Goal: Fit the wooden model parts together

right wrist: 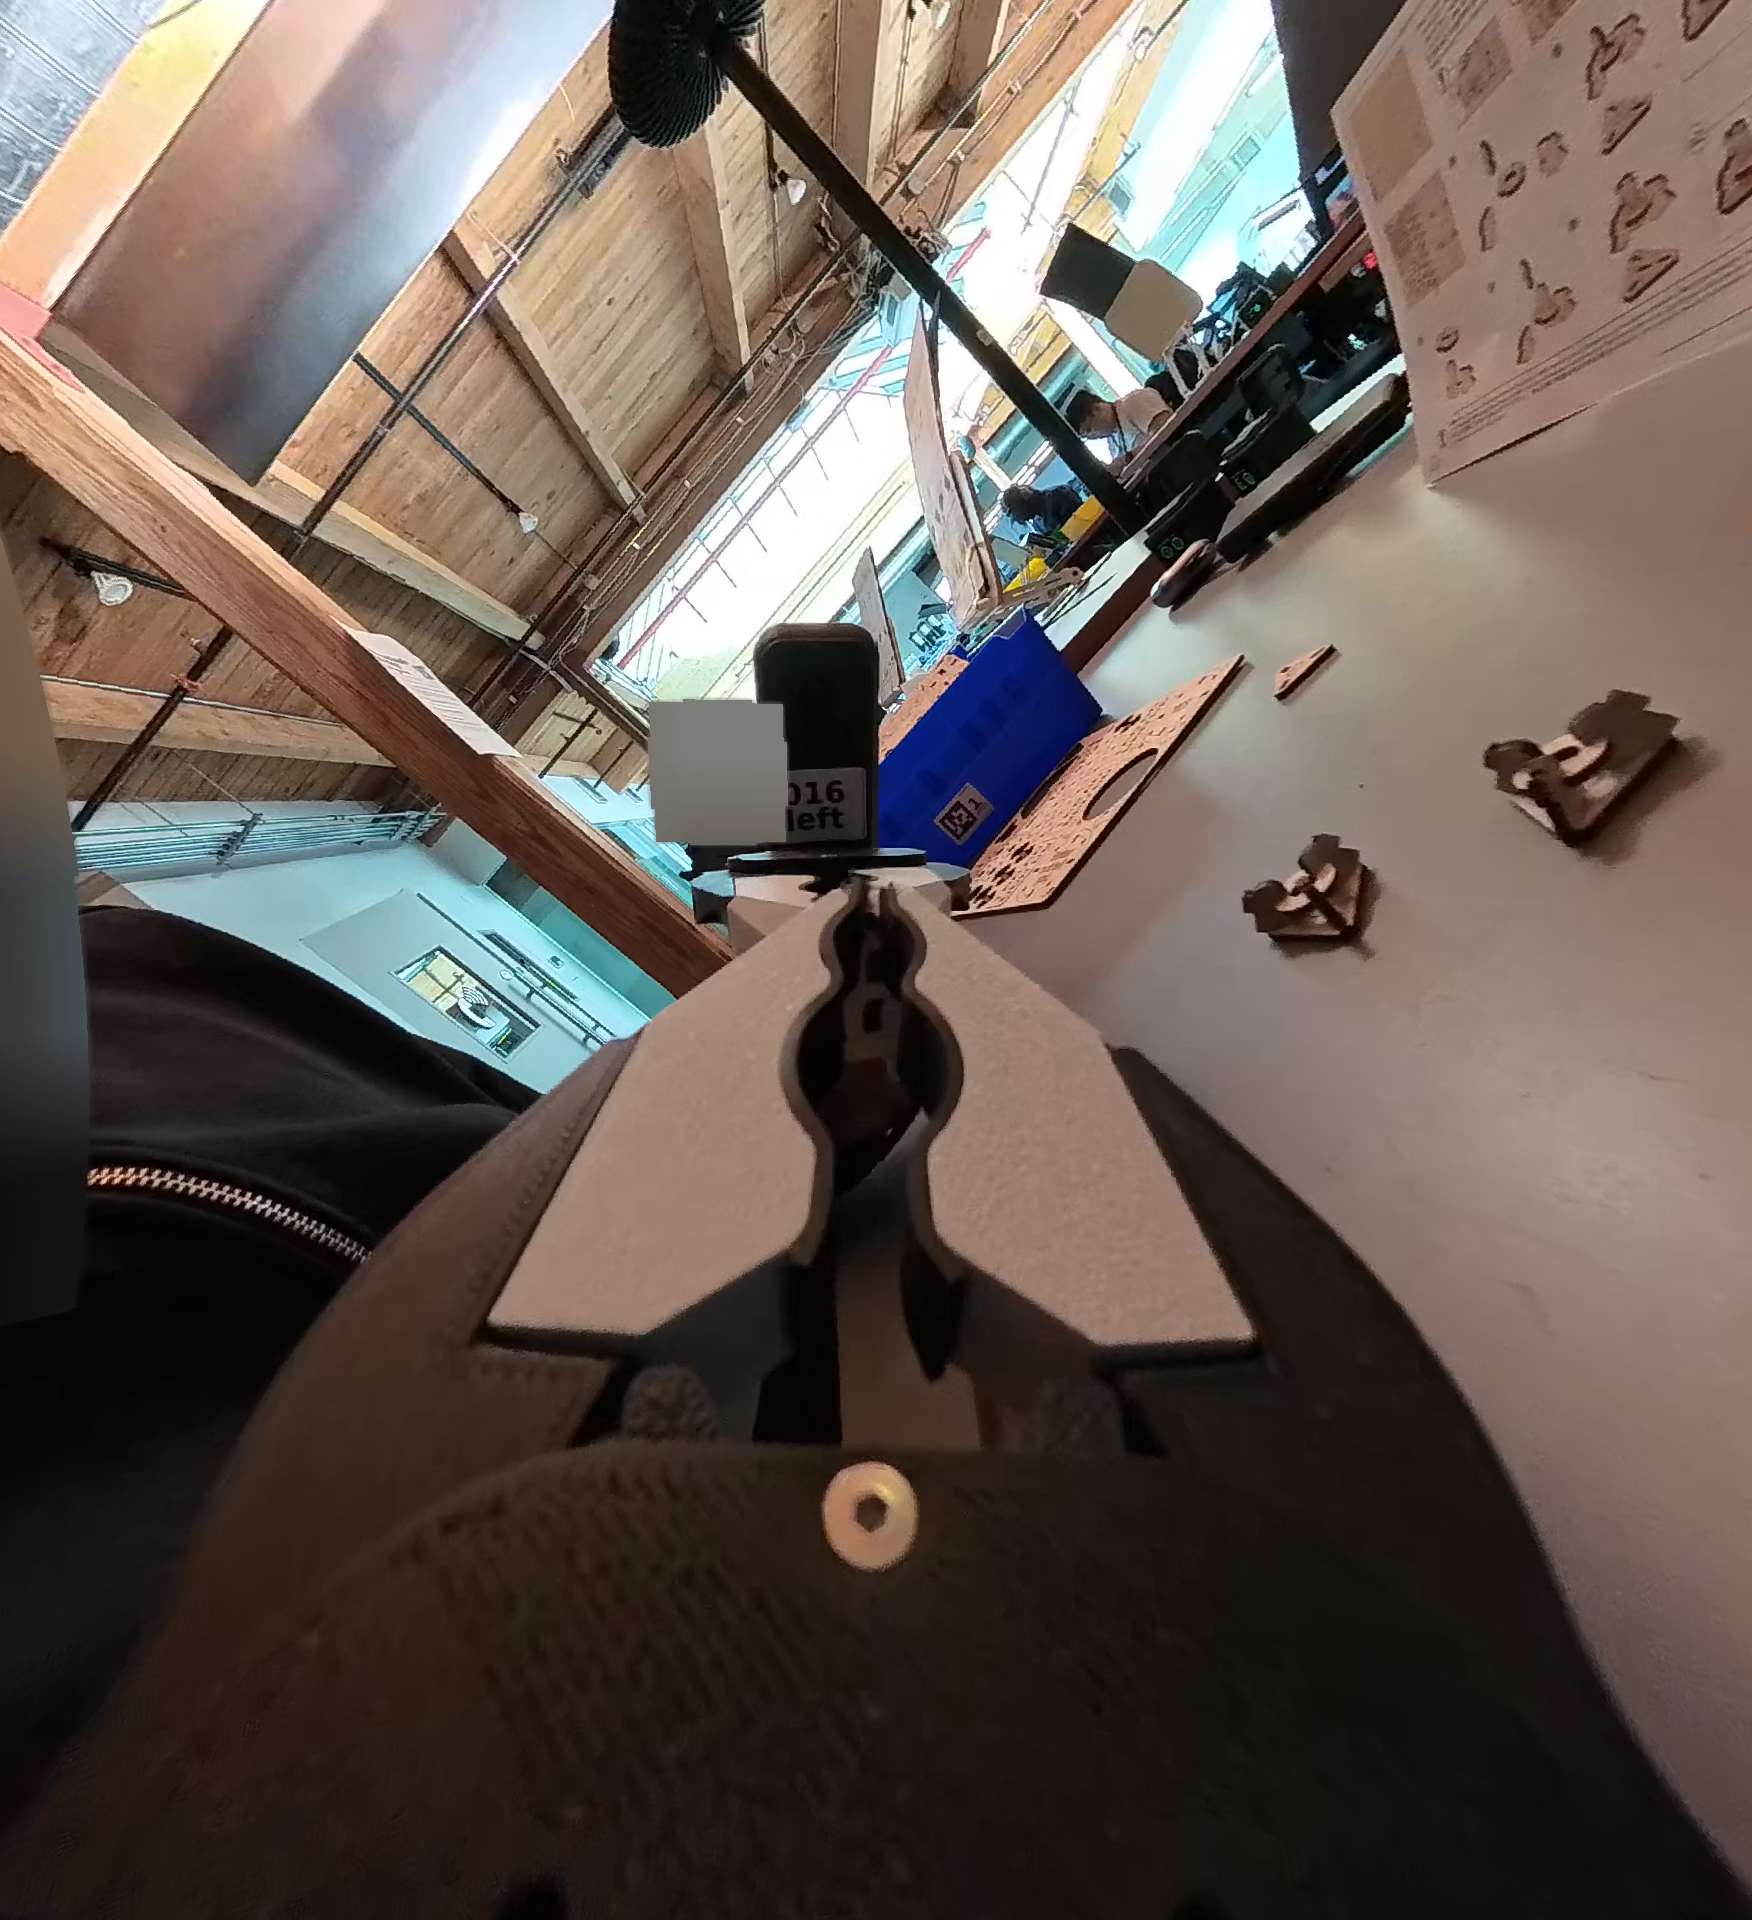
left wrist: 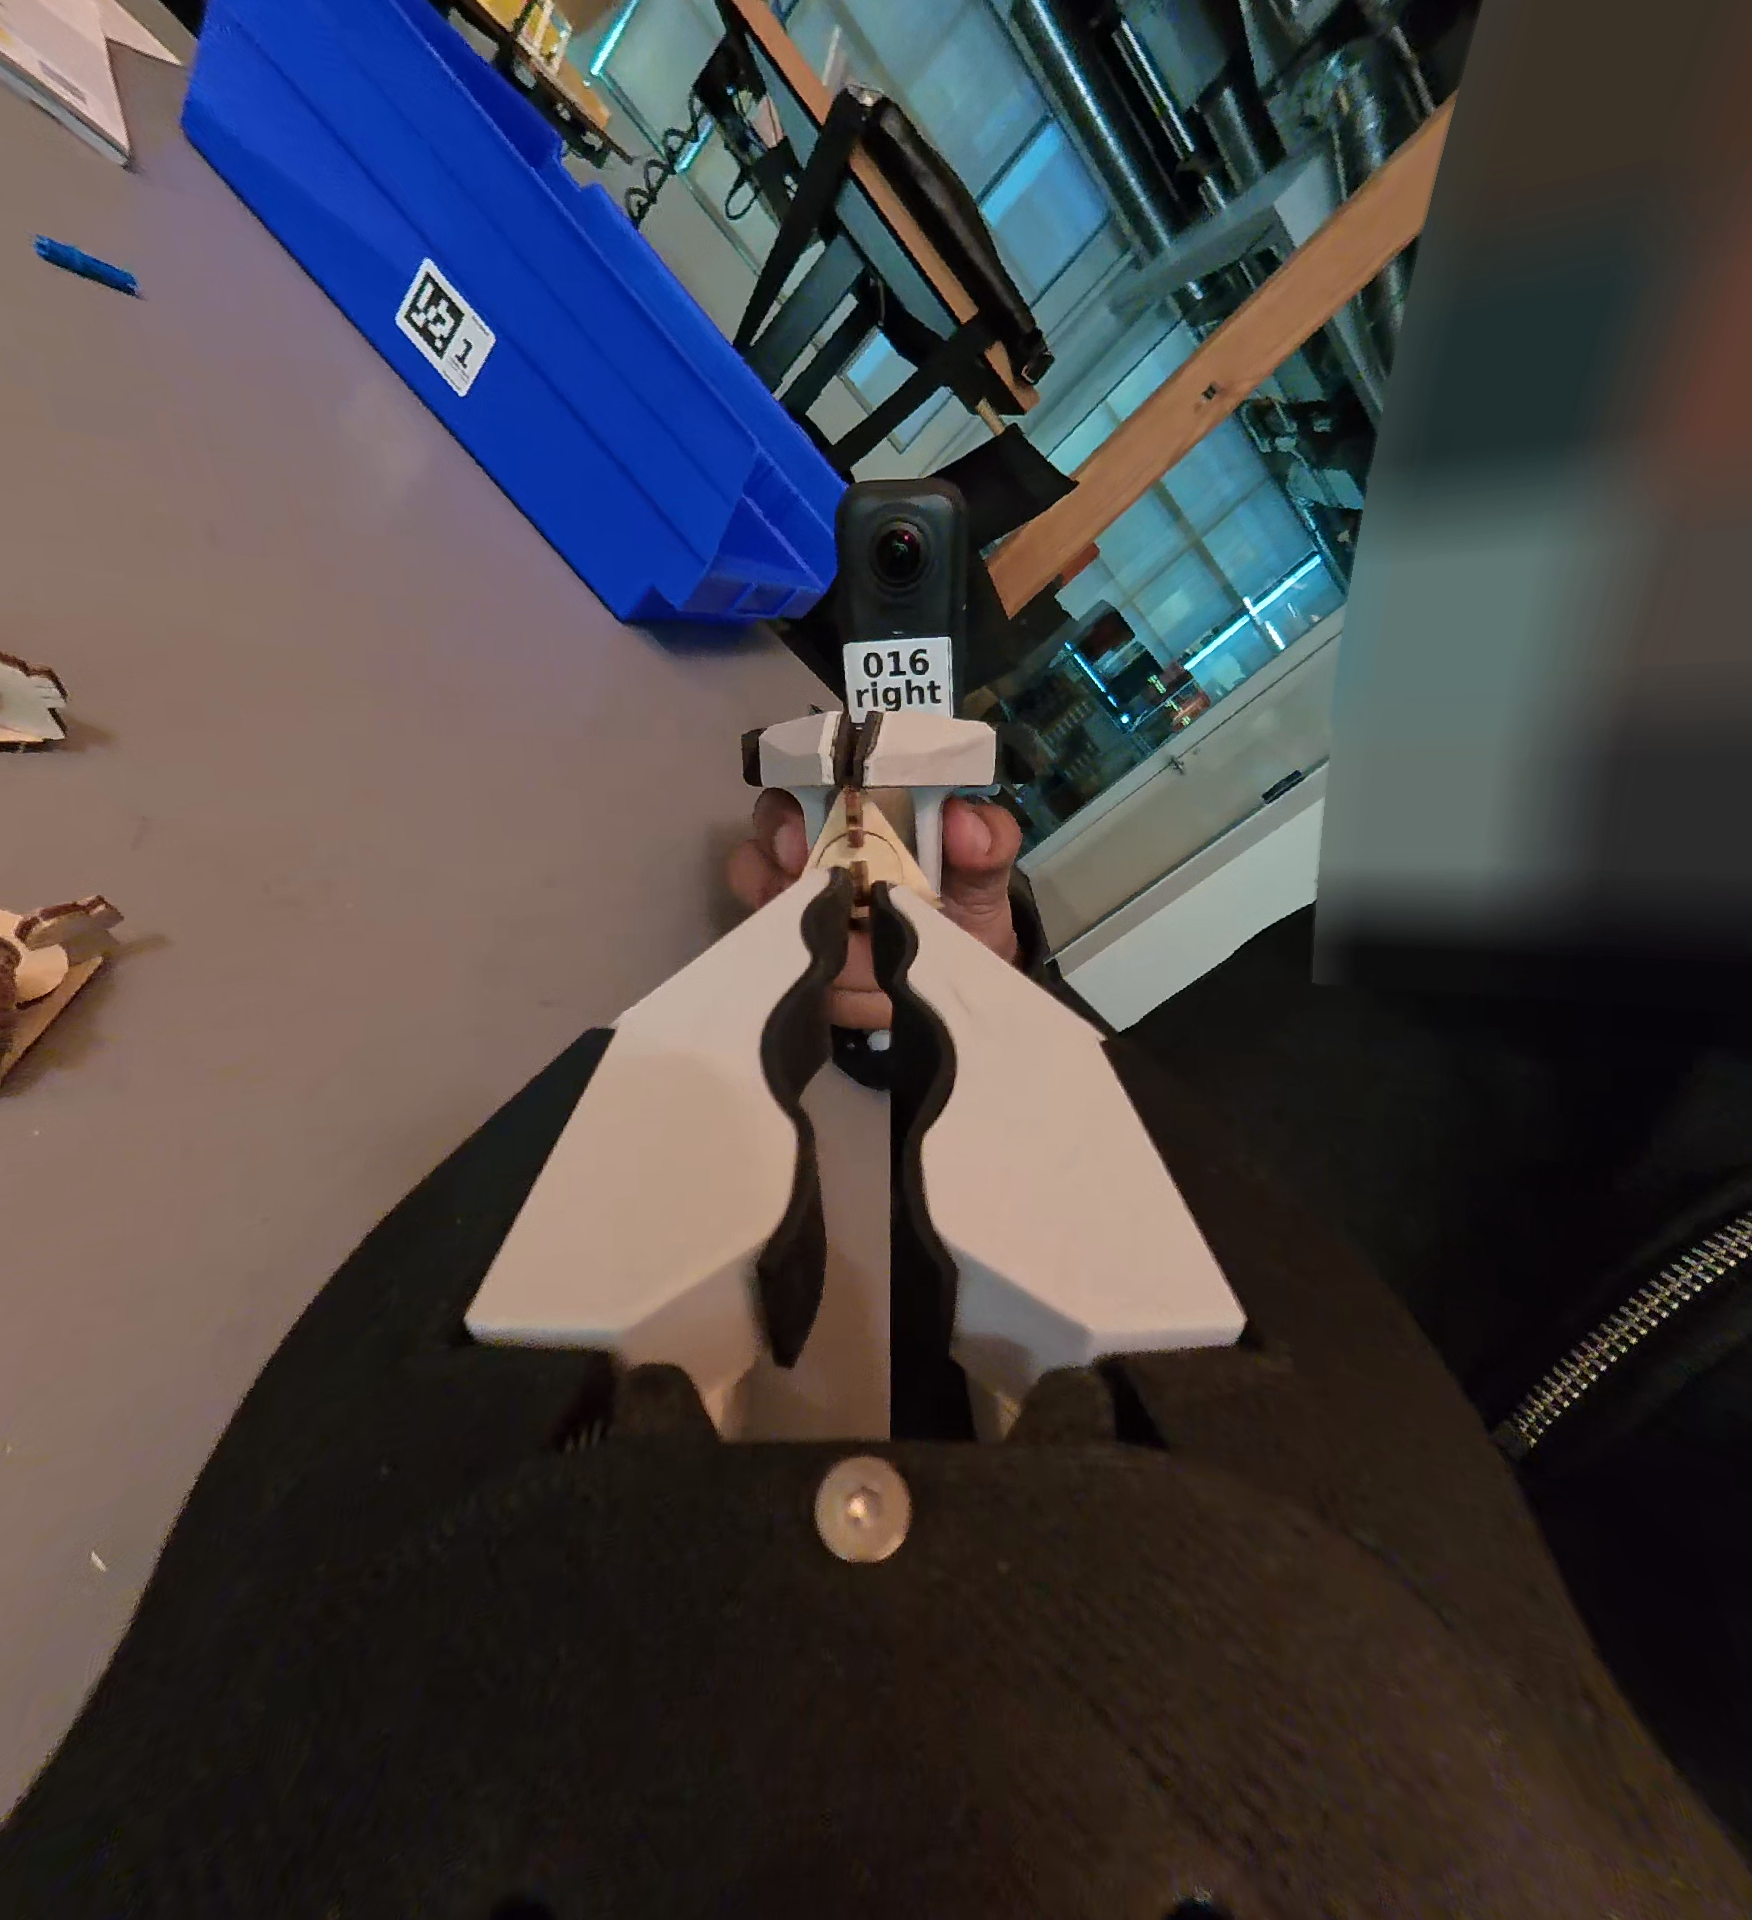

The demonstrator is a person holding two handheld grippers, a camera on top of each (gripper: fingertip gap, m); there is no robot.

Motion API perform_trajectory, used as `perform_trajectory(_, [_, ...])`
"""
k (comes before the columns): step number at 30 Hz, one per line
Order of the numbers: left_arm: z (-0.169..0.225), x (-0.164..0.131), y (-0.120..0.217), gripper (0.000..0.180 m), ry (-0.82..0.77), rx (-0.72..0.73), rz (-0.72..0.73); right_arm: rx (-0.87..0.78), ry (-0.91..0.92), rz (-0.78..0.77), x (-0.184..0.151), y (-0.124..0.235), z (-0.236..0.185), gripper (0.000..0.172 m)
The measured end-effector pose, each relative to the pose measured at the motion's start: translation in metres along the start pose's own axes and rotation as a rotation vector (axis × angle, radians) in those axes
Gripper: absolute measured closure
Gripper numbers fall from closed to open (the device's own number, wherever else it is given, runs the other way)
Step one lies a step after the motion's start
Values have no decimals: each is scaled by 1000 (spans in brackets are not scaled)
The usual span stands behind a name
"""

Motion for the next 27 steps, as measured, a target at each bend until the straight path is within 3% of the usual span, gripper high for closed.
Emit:
perform_trajectory(7, [-1, 1, 1, 179, -67, 60, -26, -18, 2, 8, 1, 0, 1, 172])
perform_trajectory(12, [-10, 6, 8, 179, -118, 186, -12, -83, 37, 51, 5, -1, 6, 133])
perform_trajectory(16, [-15, 14, 18, 179, -189, 308, 31, -175, 132, 71, 6, -4, 7, 123])
perform_trajectory(21, [-8, 22, 17, 179, -344, 413, 42, -263, 285, 81, 0, -13, 1, 127])
perform_trajectory(27, [1, 25, 9, 179, -463, 455, 35, -389, 580, 116, -6, -22, -10, 145])
Point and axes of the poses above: each gripper's, where its closed fingertips meet, y back along the fingers, x out of its top, z = x × y across the jaws, the point moved 4 cm from there along y, back along the fingers, and after that the axes turned 14 degrees about -y, right-handed, at the moved point
